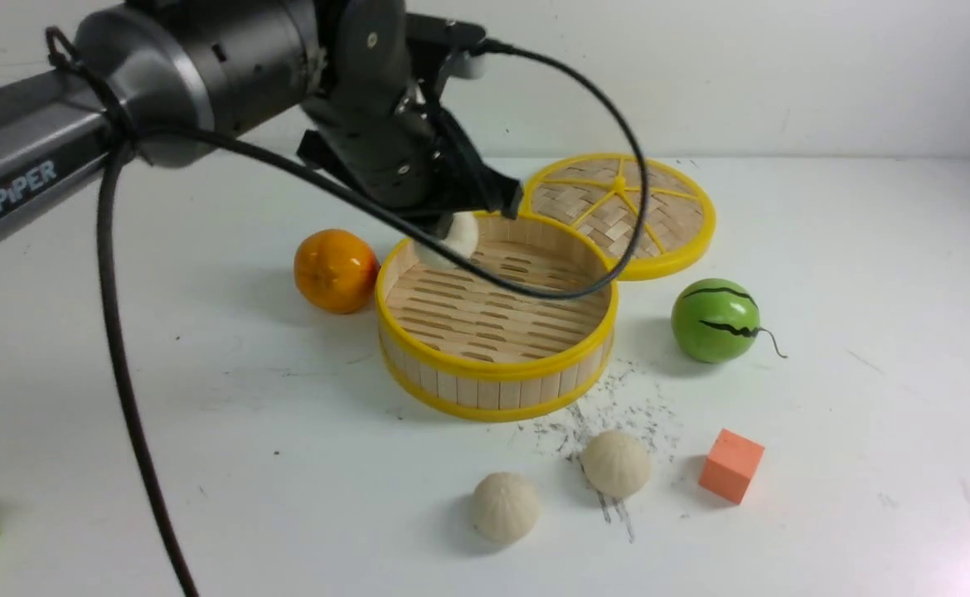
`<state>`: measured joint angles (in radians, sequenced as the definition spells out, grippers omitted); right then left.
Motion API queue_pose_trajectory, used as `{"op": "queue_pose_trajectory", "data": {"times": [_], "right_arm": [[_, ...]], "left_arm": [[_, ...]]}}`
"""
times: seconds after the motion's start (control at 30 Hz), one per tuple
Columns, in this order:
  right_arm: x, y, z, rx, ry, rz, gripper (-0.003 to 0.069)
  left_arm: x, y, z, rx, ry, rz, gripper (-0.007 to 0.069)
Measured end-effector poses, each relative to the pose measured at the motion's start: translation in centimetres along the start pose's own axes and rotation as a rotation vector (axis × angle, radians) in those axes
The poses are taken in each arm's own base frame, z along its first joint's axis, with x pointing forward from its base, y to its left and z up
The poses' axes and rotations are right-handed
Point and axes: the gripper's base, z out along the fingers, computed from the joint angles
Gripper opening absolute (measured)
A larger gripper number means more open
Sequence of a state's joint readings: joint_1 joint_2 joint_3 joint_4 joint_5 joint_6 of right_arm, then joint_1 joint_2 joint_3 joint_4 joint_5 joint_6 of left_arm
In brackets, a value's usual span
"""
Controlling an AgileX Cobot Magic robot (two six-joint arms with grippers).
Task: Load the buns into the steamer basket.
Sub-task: Use the left arm to put the steamed stuffed bun into the steamer, then use the right arm to grab a steamed stuffed bun
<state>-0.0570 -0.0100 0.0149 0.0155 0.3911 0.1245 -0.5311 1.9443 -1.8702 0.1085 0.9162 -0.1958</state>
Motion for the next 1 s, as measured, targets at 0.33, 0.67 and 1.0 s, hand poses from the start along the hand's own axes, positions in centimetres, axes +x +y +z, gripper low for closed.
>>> {"op": "queue_pose_trajectory", "data": {"times": [0.33,0.67,1.0], "right_arm": [[0.0,0.0,0.0,0.0,0.0,0.0,0.0241],[0.0,0.0,0.0,0.0,0.0,0.0,0.0241],[0.0,0.0,0.0,0.0,0.0,0.0,0.0241]], "left_arm": [[1.6,0.6,10.5,-0.127,0.125,-0.029,0.005],[2.1,0.7,12.0,-0.151,0.137,-0.084,0.0526],[-1.9,0.4,-1.7,-0.146,0.089,-0.07,0.0563]]}}
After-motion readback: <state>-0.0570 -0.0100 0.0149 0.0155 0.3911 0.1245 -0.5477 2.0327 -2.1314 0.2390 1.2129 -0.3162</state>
